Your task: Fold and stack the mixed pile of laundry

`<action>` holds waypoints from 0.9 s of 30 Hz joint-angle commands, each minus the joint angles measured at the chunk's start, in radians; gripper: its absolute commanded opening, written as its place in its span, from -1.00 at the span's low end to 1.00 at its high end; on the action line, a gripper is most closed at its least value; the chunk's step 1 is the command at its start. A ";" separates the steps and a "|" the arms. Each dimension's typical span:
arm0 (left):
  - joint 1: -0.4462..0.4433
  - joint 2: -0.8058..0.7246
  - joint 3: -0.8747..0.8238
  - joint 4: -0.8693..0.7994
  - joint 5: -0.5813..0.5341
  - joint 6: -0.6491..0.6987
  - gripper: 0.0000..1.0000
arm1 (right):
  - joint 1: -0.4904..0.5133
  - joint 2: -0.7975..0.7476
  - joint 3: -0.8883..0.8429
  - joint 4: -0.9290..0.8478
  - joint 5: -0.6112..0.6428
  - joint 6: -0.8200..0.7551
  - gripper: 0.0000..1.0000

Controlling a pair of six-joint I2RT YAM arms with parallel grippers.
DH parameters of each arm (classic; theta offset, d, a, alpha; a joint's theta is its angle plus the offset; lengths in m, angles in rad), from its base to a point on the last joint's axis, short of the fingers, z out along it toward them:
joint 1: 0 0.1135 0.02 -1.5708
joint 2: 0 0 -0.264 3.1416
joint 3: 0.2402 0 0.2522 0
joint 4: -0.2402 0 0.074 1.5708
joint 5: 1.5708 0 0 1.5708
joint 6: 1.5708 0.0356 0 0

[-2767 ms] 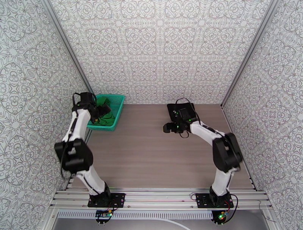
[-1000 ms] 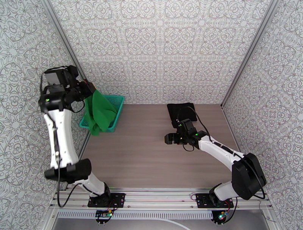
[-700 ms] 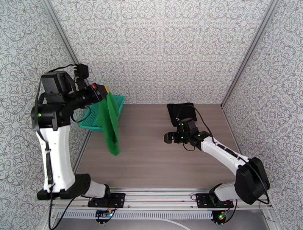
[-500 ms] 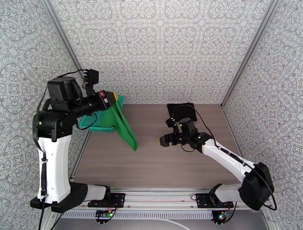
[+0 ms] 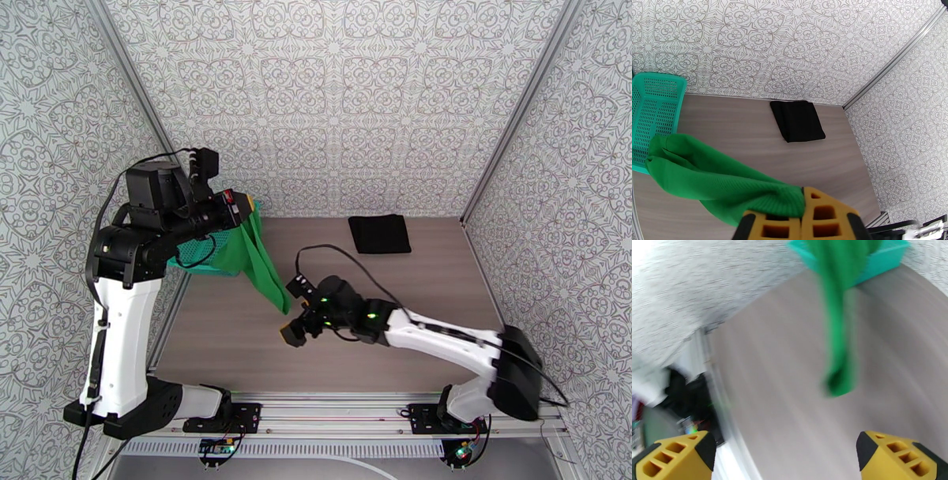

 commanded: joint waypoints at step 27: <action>0.149 -0.031 0.144 -0.011 -0.030 0.013 -1.00 | -0.027 0.085 0.356 0.006 0.348 -0.057 -1.00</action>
